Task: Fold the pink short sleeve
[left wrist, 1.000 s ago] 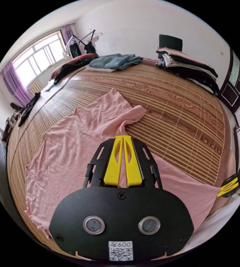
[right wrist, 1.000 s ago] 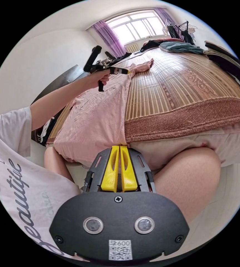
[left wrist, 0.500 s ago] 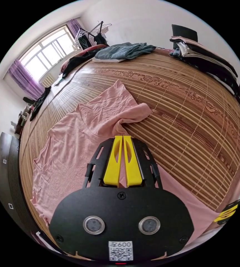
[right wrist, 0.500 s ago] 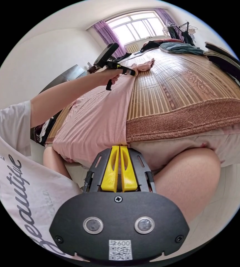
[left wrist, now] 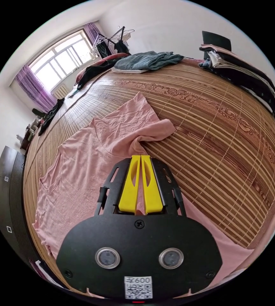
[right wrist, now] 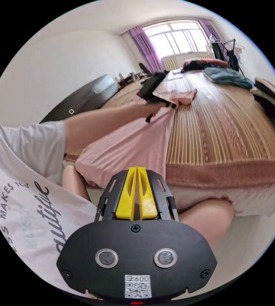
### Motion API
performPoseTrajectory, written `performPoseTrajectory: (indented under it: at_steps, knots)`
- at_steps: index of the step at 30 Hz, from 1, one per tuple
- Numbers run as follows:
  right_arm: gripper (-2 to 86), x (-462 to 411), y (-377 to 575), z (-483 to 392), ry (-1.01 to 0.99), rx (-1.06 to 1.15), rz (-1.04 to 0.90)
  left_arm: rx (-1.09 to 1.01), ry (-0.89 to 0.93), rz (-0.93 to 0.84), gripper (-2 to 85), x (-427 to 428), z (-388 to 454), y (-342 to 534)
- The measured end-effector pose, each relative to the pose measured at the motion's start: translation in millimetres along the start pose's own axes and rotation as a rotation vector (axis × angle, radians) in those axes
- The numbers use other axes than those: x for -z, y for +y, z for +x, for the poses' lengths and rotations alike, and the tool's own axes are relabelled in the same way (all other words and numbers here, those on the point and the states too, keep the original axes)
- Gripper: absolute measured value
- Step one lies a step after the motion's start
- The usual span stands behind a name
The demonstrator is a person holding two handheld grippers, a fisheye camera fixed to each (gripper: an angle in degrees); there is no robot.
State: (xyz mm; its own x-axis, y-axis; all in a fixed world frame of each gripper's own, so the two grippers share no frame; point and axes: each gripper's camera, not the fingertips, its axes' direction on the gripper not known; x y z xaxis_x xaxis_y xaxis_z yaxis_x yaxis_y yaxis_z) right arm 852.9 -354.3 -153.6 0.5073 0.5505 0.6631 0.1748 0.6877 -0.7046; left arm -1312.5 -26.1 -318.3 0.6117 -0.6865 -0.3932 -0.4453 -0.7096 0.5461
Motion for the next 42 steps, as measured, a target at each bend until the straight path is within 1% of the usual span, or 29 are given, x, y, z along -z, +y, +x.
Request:
performPoseTrajectory:
  at_steps: [2, 4, 7, 10, 11, 14, 18, 22, 25, 29, 30, 31, 32, 35, 37, 39, 40, 41, 42]
  knots:
    - [-0.9, -29, -50, 14, 0.106, 0.075, -0.008, 0.008, 0.011, 0.005, 0.9, -5, -10, 6]
    - [-0.9, -66, -92, 37, 0.158, 0.084, -0.042, 0.022, 0.035, 0.006, 1.0, -9, -20, 11]
    - [-0.9, -143, -162, 75, 0.105, 0.089, -0.222, 0.018, 0.029, 0.007, 1.0, -15, -27, 17]
    - [-0.9, -204, -203, 100, 0.169, 0.089, -0.263, 0.009, 0.009, 0.004, 1.2, -22, -30, 22]
    - [-0.9, -226, -214, 110, 0.167, 0.065, -0.304, 0.014, 0.013, 0.005, 1.3, -24, -34, 24]
    - [-0.8, -257, -221, 119, 0.143, 0.031, -0.326, 0.024, 0.027, 0.011, 1.9, -29, -42, 30]
    - [-0.8, -258, -200, 107, 0.153, 0.065, -0.306, 0.026, 0.031, 0.011, 2.5, -34, -47, 35]
    - [-0.8, -240, -157, 76, 0.158, 0.143, -0.348, 0.016, 0.011, 0.012, 2.5, -38, -45, 40]
    - [-0.8, -225, -127, 59, 0.128, 0.188, -0.414, -0.004, -0.025, 0.013, 1.8, -40, -38, 43]
    - [-0.9, -207, -98, 40, 0.146, 0.269, -0.595, -0.043, -0.088, 0.010, 0.9, -44, -23, 45]
    - [-0.9, -204, -97, 37, 0.173, 0.280, -0.595, -0.045, -0.092, 0.010, 0.8, -45, -21, 45]
    - [-0.9, -197, -98, 30, 0.228, 0.293, -0.534, -0.048, -0.096, 0.011, 0.6, -45, -19, 46]
    - [-0.9, -191, -103, 23, 0.240, 0.303, -0.455, -0.046, -0.094, 0.013, 0.5, -46, -19, 47]
    - [-0.9, -201, -122, 27, 0.178, 0.267, -0.341, -0.040, -0.084, 0.015, 0.4, -46, -16, 47]
    - [-0.9, -220, -131, 41, 0.168, 0.225, -0.327, -0.040, -0.084, 0.015, 0.4, -47, -13, 47]
    - [-0.9, -243, -134, 58, 0.155, 0.190, -0.377, -0.043, -0.089, 0.014, 0.4, -47, -9, 47]
    - [-0.9, -258, -129, 69, 0.141, 0.176, -0.444, -0.045, -0.091, 0.014, 0.4, -47, -6, 47]
    - [-0.9, -251, -124, 76, 0.120, 0.172, -0.387, -0.044, -0.090, 0.014, 0.4, -47, -3, 46]
    - [-0.9, -248, -120, 79, 0.118, 0.170, -0.398, -0.043, -0.088, 0.015, 0.4, -47, -2, 46]
